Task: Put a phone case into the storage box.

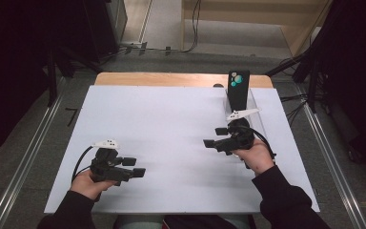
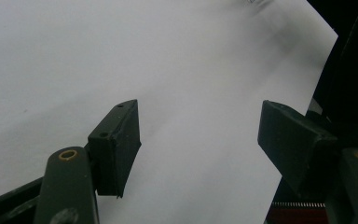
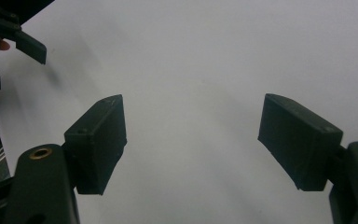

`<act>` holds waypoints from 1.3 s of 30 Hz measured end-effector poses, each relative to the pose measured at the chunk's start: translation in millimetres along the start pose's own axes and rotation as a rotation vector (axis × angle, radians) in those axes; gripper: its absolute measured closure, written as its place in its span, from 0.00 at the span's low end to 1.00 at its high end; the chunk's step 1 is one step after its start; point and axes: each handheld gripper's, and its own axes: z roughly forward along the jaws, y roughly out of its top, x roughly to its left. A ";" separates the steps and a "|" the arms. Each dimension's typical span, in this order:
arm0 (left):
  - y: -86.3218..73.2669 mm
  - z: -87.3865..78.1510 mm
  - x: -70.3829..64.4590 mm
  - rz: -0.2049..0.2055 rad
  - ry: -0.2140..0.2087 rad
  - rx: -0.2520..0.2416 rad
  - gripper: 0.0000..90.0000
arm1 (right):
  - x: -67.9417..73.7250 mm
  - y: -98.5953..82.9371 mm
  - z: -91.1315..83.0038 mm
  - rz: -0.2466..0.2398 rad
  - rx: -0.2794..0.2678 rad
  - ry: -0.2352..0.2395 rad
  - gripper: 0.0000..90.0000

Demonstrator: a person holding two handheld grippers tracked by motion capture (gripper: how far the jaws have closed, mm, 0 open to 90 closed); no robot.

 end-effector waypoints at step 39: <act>-7.8 -3.0 -8.1 0.050 -0.025 -0.009 0.33 | 11.1 -59.2 -18.1 -0.051 0.037 0.024 0.24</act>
